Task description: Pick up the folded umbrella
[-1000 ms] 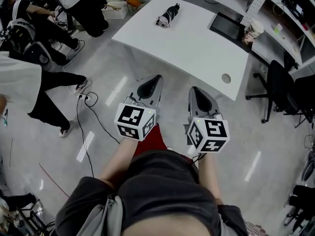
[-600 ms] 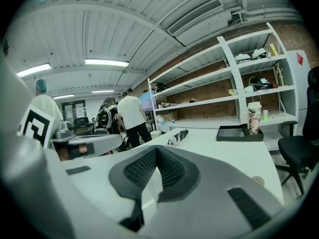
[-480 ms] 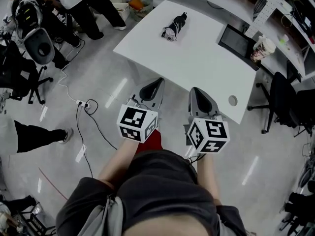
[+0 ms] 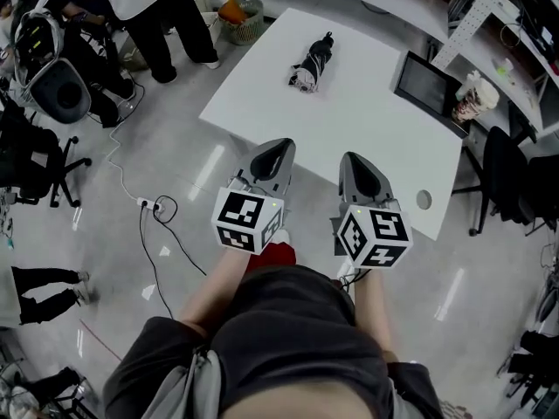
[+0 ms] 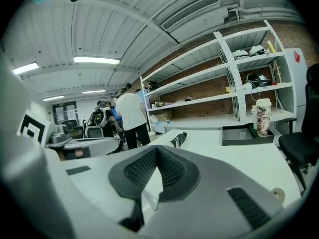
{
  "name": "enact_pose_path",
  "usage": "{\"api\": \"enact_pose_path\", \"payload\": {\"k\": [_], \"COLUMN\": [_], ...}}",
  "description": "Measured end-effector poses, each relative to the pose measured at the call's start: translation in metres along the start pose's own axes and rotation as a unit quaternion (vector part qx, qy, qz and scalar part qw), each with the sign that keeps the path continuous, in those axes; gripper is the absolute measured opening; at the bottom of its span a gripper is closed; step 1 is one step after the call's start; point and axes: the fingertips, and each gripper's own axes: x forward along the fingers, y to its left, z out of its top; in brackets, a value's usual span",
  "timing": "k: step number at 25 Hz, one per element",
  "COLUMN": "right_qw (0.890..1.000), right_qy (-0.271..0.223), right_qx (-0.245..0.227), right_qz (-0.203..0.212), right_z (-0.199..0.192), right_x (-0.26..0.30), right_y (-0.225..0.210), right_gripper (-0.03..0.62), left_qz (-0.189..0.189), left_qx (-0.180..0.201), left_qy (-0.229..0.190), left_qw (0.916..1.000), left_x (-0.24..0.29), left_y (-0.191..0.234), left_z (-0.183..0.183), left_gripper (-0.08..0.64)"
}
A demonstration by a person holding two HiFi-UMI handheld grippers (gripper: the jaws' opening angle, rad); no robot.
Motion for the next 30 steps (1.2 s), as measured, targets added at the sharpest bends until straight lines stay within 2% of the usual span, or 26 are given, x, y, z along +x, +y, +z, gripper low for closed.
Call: {"api": "enact_pose_path", "payload": {"k": [14, 20, 30], "right_qw": [1.000, 1.000, 0.999], "right_qy": [0.002, 0.014, 0.016], "right_qx": [0.000, 0.000, -0.003], "right_qz": [-0.014, -0.024, -0.028], "right_z": [0.012, 0.009, 0.013], "right_x": [0.071, 0.078, 0.086], "right_y": [0.020, 0.014, 0.005], "right_gripper": [0.018, 0.018, 0.018], "left_qz": [-0.022, -0.040, -0.039], "left_qx": [0.004, -0.001, -0.001], "left_qy": [0.007, 0.015, 0.024], "left_qw": [0.9997, 0.9991, 0.9990], "left_x": [0.034, 0.049, 0.069], "left_y": [0.065, 0.069, 0.077], "left_z": [0.006, 0.005, 0.007], "left_gripper": [0.014, 0.015, 0.017]}}
